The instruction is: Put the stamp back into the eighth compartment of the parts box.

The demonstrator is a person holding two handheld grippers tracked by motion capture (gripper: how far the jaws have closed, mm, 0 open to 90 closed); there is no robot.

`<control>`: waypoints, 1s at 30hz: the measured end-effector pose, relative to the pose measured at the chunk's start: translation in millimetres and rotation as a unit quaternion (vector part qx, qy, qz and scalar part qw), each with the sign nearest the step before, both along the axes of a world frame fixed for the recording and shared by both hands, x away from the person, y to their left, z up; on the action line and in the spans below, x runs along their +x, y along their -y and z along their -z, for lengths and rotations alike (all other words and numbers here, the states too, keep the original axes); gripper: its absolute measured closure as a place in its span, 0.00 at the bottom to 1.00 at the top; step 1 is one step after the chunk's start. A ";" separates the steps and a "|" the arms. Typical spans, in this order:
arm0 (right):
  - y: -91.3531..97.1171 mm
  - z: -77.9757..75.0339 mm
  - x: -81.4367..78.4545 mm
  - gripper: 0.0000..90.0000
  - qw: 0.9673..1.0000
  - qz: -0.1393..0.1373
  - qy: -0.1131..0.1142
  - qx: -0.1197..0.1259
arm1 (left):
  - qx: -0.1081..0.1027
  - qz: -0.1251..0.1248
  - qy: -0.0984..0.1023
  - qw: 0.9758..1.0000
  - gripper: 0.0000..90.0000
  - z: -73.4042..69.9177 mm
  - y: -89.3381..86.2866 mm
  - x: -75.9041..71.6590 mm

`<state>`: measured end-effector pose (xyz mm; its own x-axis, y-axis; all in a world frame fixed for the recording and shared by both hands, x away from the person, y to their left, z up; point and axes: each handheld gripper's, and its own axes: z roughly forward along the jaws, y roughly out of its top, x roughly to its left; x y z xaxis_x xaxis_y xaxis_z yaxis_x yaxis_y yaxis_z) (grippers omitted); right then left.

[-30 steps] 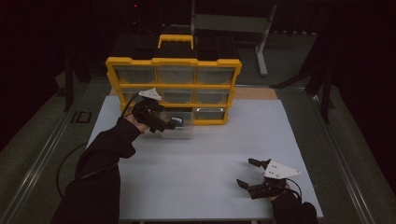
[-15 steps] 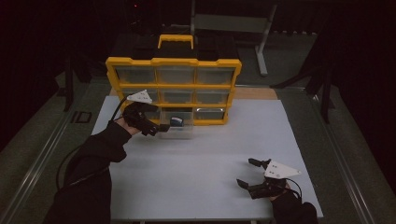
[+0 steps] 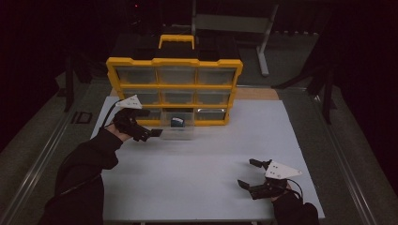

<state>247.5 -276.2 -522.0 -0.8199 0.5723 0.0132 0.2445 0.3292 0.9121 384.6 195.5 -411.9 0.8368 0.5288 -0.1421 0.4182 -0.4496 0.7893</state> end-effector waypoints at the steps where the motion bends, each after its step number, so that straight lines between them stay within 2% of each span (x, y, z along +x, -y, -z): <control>1: 0.1 -0.2 0.2 0.12 1.000 0.000 0.001 0.000 | -0.003 -0.006 0.000 1.000 0.00 1.8 -4.7 -4.2; 15: 0.0 -0.2 0.6 0.12 1.000 0.001 0.000 0.001 | -0.018 -0.021 0.002 1.000 0.00 13.7 -25.0 -24.2; 30: -1.2 -0.3 0.9 0.12 1.000 -0.001 0.001 -0.001 | -0.020 -0.023 0.010 0.999 0.00 29.5 -29.6 -50.3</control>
